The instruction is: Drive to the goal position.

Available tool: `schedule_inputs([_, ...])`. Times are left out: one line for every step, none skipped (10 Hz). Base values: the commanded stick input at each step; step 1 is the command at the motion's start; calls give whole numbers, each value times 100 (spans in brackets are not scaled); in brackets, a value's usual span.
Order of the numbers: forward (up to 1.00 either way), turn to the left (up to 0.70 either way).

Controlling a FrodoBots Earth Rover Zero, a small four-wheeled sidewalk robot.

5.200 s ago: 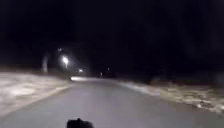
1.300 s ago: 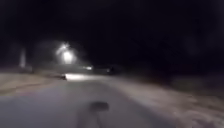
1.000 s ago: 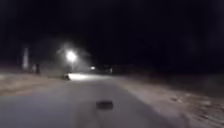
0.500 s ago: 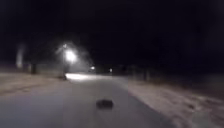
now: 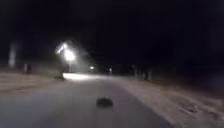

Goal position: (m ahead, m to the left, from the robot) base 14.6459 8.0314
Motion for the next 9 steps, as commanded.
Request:
schedule_inputs([100, -19])
schedule_inputs([100, -2])
schedule_inputs([100, 0])
schedule_inputs([100, 0])
schedule_inputs([100, 0])
schedule_inputs([100, 0])
schedule_inputs([100, 0])
schedule_inputs([100, 0])
schedule_inputs([100, 0])
